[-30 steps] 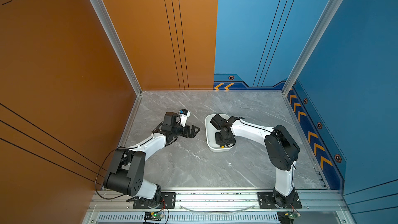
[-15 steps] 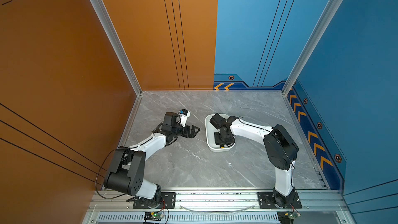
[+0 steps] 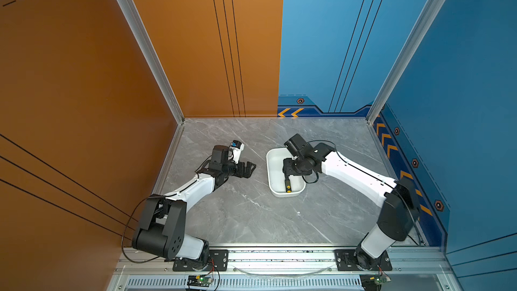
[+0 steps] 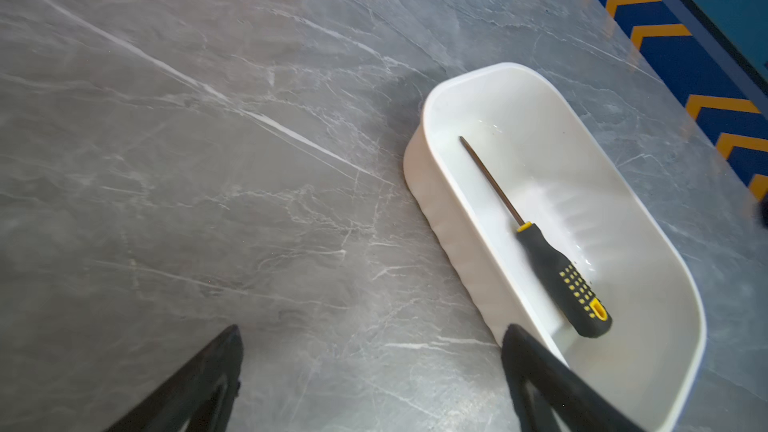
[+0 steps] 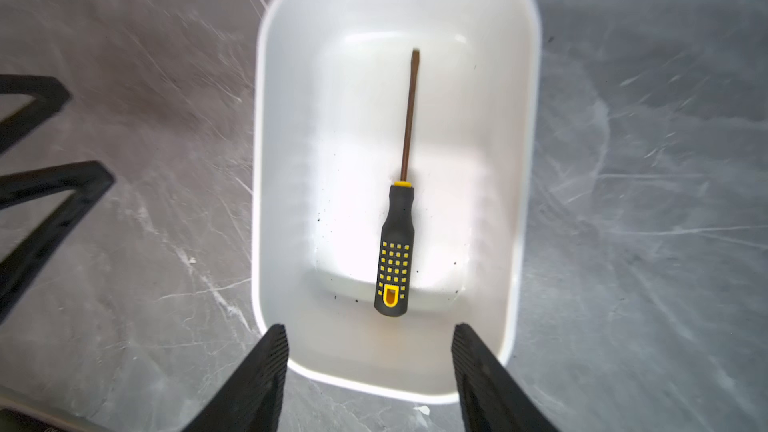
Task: Put the screwdriver in the bin
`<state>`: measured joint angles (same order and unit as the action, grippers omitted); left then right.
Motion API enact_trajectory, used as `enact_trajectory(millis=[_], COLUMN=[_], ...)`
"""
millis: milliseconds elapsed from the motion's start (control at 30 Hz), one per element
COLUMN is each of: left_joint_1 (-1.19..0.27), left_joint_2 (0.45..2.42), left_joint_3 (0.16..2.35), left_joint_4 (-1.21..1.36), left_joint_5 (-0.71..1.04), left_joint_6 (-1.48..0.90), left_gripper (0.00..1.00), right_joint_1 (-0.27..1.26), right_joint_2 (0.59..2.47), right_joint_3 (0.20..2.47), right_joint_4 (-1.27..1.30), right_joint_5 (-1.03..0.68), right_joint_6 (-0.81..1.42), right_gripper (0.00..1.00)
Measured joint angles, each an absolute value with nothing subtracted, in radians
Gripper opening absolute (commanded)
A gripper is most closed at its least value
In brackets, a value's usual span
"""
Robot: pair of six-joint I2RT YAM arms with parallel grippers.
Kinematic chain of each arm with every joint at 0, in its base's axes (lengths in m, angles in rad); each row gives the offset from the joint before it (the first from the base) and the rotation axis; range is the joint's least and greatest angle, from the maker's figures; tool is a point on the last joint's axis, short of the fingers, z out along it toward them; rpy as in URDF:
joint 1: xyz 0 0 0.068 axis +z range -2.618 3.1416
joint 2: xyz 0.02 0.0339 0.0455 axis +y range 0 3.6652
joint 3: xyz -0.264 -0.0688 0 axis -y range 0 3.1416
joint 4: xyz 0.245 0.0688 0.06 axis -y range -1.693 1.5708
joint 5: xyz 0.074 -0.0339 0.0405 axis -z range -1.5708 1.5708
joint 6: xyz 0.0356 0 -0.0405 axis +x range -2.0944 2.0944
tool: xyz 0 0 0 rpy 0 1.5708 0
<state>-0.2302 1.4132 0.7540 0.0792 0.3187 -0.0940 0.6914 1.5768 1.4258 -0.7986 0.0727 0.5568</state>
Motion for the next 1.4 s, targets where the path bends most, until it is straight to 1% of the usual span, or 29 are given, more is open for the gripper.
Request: enact_trajectory(millis=[100,200,233,333,467,633,733,833,1033,1233,1400], left_joint_1=[-0.199,-0.128,-0.098,-0.004,0.085,0.100,0.105,0.113,0.117,0.104,0.031], left_joint_2=[1.355,1.301,1.289,1.279,1.316,1.385,1.426,1.458,1.485,1.488,1.534], left_joint_3=[0.737,0.683,0.664,0.592,0.526,0.519,0.489,0.477,0.462,0.439,0.408], left_joint_4=[0.117,0.176,0.196,0.299,0.399,0.466,0.554,0.583,0.691,0.750,0.842], left_joint_5=[0.230,0.174,0.157,0.137,0.130,0.131,0.134,0.134,0.134,0.133,0.094], left_joint_6=[-0.077,-0.063,-0.064,-0.077,-0.109,-0.113,-0.112,-0.111,-0.102,-0.084,-0.032], left_gripper=[0.98,0.98,0.98,0.98,0.98,0.98,0.98,0.98,0.98,0.98,0.98], right_joint_1=[0.596,0.423,0.352,0.213,0.147,0.117,0.111,0.108,0.096,0.090,0.082], right_joint_2=[1.403,1.252,1.210,1.122,1.065,1.081,1.121,1.185,1.309,1.375,1.423], right_joint_3=[1.396,1.289,1.236,1.046,0.773,0.552,0.472,0.420,0.391,0.370,0.357], right_joint_4=[-0.745,-0.659,-0.622,-0.494,-0.286,-0.027,0.162,0.319,0.546,0.713,0.803], right_joint_5=[0.141,0.162,0.162,0.155,0.138,0.135,0.136,0.136,0.136,0.136,0.136], right_joint_6=[0.452,0.368,0.348,0.299,0.223,0.155,0.131,0.112,0.068,0.032,0.022], right_gripper=[0.66,0.67,0.68,0.73,0.75,0.75,0.75,0.75,0.74,0.74,0.74])
